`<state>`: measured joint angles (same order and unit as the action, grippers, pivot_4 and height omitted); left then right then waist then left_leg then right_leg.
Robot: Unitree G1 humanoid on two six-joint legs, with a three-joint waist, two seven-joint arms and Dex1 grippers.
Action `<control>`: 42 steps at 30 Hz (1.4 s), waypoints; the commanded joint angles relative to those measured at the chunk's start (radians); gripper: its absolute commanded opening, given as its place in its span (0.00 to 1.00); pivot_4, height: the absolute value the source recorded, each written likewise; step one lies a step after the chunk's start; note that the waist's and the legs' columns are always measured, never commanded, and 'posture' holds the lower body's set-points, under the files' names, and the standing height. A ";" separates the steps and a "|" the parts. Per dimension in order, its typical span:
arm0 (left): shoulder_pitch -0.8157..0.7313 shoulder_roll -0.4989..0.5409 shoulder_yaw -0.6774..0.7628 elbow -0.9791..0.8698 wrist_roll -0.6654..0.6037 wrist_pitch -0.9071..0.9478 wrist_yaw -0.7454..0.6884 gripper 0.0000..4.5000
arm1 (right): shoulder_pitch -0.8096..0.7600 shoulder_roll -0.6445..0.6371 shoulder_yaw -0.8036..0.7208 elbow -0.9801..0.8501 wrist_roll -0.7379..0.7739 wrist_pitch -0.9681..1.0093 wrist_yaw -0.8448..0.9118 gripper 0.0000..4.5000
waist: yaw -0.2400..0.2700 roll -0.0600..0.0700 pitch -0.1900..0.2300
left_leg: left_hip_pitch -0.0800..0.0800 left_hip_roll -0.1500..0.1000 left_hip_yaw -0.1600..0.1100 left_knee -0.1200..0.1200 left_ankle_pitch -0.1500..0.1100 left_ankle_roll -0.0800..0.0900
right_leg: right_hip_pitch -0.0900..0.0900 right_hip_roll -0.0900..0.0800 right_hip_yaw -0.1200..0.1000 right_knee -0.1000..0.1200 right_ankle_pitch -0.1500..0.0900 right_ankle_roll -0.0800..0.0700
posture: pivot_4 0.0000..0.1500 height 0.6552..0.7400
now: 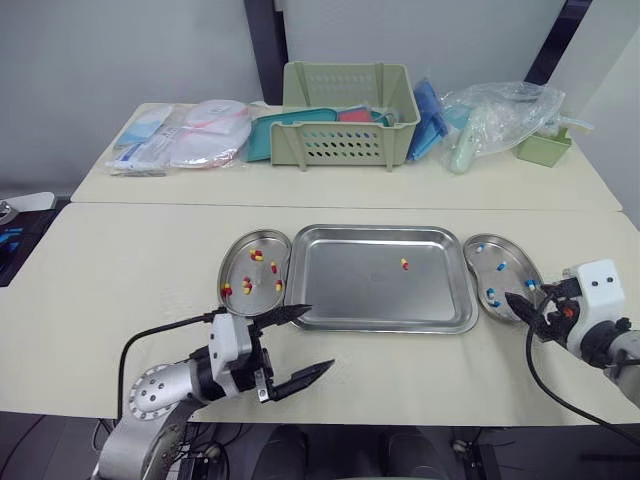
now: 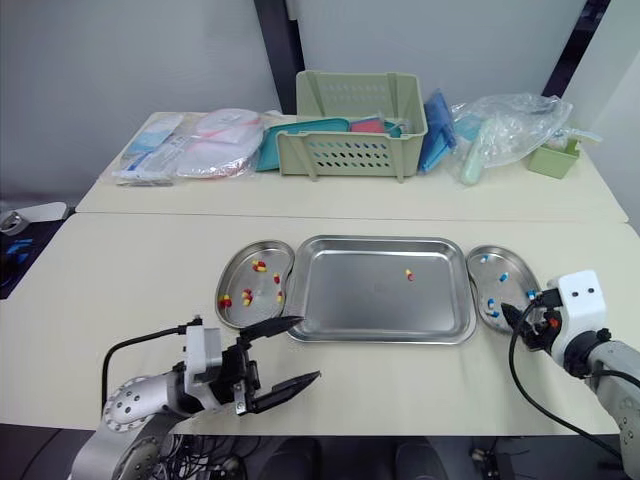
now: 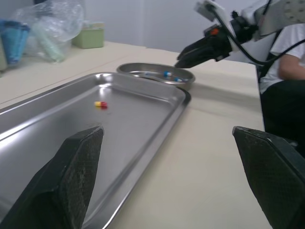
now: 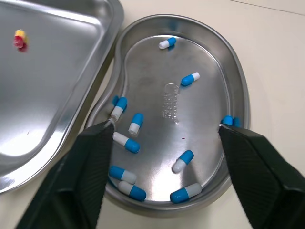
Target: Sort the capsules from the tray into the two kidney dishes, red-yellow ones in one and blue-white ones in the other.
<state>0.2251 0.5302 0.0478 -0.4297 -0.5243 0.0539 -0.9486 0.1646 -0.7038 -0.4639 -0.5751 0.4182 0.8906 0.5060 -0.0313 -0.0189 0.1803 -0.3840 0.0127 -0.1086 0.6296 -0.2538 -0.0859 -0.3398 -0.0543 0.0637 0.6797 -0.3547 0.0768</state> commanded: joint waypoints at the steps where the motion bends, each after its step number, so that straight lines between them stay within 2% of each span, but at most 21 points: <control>1: 0.020 0.035 0.120 -0.018 -0.036 0.042 0.061 1.00 | 0.050 -0.068 -0.019 0.014 -0.038 -0.156 0.107 0.99 | 0.000 0.000 0.000 | 0.000 0.000 0.000 0.000 0.000 0.000 | 0.000 0.000 0.000 0.000 0.000 0.000 | 1.00 1.00; 4: 0.023 0.062 0.221 0.048 -0.018 0.043 0.098 1.00 | 0.086 -0.125 -0.048 0.078 -0.058 -0.309 0.222 0.99 | -0.001 0.000 0.000 | 0.001 0.000 0.000 0.000 0.000 0.000 | 0.001 0.000 0.000 0.000 0.000 0.000 | 1.00 1.00; 7: 0.021 0.128 0.386 0.242 0.013 0.036 0.129 1.00 | 0.130 -0.243 -0.118 0.223 -0.049 -0.447 0.446 0.99 | -0.002 0.000 0.002 | 0.002 0.000 0.001 0.000 0.000 0.000 | 0.002 0.000 0.000 0.000 0.000 0.000 | 1.00 1.00; 11: 0.031 0.211 0.491 0.422 0.024 0.036 0.084 1.00 | 0.153 -0.342 -0.171 0.386 -0.073 -0.567 0.591 0.99 | -0.002 -0.002 0.003 | 0.002 0.000 0.001 0.000 0.000 0.000 | 0.002 0.000 0.000 -0.001 0.000 0.000 | 1.00 1.00; 16: 0.045 0.288 0.546 0.609 0.052 0.028 0.031 1.00 | 0.193 -0.432 -0.215 0.558 -0.089 -0.658 0.778 0.99 | -0.002 -0.003 0.004 | 0.002 0.000 0.001 -0.001 0.000 0.000 | 0.002 0.000 0.000 -0.001 0.000 0.000 | 1.00 1.00; 20: 0.045 0.299 0.569 0.673 0.059 0.025 0.020 1.00 | 0.214 -0.448 -0.229 0.633 -0.109 -0.718 0.833 0.99 | -0.002 -0.003 0.004 | 0.002 0.000 0.001 -0.001 0.000 0.000 | 0.002 0.000 0.000 -0.001 0.000 0.000 | 1.00 1.00; 27: 0.047 0.295 0.578 0.709 0.075 0.011 0.014 1.00 | 0.256 -0.373 -0.266 0.508 -0.071 -0.667 0.821 0.99 | -0.001 -0.003 0.004 | 0.002 0.001 0.001 -0.001 0.000 0.000 | 0.002 0.000 0.000 -0.001 0.000 0.000 | 1.00 1.00; 34: 0.052 0.266 0.571 0.671 0.077 0.009 0.035 1.00 | 0.287 -0.234 -0.247 0.343 -0.036 -0.663 0.747 0.99 | -0.001 -0.003 0.004 | 0.002 0.001 0.001 -0.001 0.000 0.000 | 0.002 0.000 0.000 -0.001 0.000 0.000 | 1.00 1.00; 37: 0.078 0.243 0.572 0.637 0.073 0.014 0.044 1.00 | 0.290 -0.135 -0.188 0.211 -0.024 -0.689 0.671 0.99 | -0.002 -0.003 0.004 | 0.002 0.001 0.000 -0.001 0.000 0.000 | 0.002 0.000 0.000 -0.001 0.000 0.000 | 1.00 1.00; 42: 0.133 0.191 0.582 0.556 0.066 0.028 0.080 1.00 | 0.263 0.018 0.003 0.030 -0.057 -0.680 0.510 0.99 | -0.003 -0.003 0.003 | 0.002 0.001 0.001 -0.001 0.000 0.000 | 0.002 0.000 0.000 0.000 0.000 0.000 | 1.00 1.00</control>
<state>0.3443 0.7291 0.5971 0.1695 -0.4457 0.0812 -0.8824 0.4469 -0.7090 -0.4964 -0.4831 0.3686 0.2133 1.0764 -0.0345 -0.0221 0.1836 -0.3816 0.0139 -0.1082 0.6289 -0.2539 -0.0861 -0.3377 -0.0545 0.0636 0.6797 -0.3548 0.0767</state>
